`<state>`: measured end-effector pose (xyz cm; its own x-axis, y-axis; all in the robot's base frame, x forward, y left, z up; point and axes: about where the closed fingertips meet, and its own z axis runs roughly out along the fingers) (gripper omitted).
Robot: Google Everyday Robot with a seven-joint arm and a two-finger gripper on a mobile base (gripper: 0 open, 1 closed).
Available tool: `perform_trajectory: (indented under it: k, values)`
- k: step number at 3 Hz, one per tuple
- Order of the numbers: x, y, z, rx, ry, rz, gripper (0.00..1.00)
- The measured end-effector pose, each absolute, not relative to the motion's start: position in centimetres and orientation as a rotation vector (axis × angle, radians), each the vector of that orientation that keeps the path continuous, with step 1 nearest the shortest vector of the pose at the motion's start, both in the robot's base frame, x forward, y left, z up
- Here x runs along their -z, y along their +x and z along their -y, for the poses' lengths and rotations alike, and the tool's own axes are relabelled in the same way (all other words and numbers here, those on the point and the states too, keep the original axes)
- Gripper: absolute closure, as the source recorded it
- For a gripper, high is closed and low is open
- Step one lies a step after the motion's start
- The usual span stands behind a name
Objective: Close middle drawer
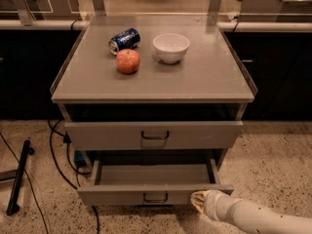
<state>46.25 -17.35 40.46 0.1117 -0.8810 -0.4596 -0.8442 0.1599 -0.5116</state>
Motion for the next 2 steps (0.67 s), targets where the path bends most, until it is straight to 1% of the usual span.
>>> perform_trajectory:
  k: [2]
  values:
    - [-41.4,50.1,16.5,0.128,-1.597,-1.582,1.00]
